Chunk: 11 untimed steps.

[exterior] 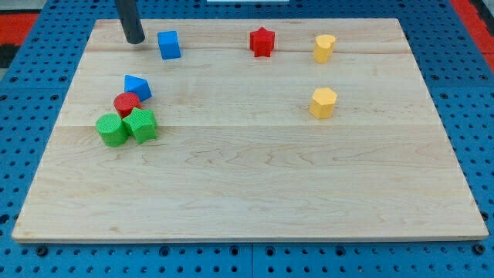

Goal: Slide the blue cube a bit down

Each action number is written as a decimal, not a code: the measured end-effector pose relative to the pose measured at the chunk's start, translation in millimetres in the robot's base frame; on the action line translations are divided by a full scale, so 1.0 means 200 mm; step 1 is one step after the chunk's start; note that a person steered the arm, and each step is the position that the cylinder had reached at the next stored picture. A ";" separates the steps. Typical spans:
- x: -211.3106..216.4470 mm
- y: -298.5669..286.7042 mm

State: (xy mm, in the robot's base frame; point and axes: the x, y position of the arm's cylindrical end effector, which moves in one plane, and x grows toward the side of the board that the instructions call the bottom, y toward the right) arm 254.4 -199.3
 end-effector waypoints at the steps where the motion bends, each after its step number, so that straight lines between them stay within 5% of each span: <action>1: 0.03 0.00; 4: -0.17 0.20; 11: 0.26 0.14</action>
